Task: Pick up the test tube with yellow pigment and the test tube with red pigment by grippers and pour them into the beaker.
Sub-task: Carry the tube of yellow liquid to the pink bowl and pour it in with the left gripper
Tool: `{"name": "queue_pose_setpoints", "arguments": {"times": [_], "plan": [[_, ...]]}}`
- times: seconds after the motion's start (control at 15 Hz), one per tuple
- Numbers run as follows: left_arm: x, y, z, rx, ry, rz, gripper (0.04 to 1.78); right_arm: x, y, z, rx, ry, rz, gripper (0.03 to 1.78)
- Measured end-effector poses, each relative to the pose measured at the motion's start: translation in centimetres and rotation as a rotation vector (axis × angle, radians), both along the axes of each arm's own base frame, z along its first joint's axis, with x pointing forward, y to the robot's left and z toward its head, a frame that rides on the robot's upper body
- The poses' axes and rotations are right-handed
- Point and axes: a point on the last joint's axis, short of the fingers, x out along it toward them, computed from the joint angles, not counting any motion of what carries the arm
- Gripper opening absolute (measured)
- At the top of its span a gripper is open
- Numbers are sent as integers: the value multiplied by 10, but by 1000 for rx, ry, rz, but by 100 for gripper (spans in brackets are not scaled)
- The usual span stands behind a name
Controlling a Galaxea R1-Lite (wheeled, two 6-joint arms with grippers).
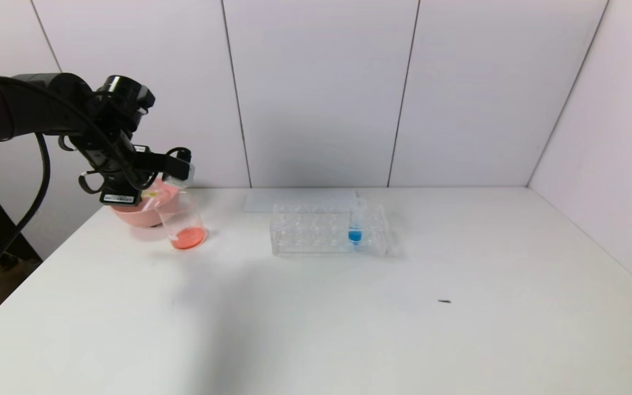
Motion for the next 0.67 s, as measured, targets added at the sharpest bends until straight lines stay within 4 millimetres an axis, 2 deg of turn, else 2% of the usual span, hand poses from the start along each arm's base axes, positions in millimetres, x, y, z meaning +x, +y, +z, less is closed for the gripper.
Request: {"name": "queue_pose_setpoints", "arguments": {"times": [0.67], "plan": [[7,-2,-7,17,0,3,44,0,0,0,0,0,0,170]]}}
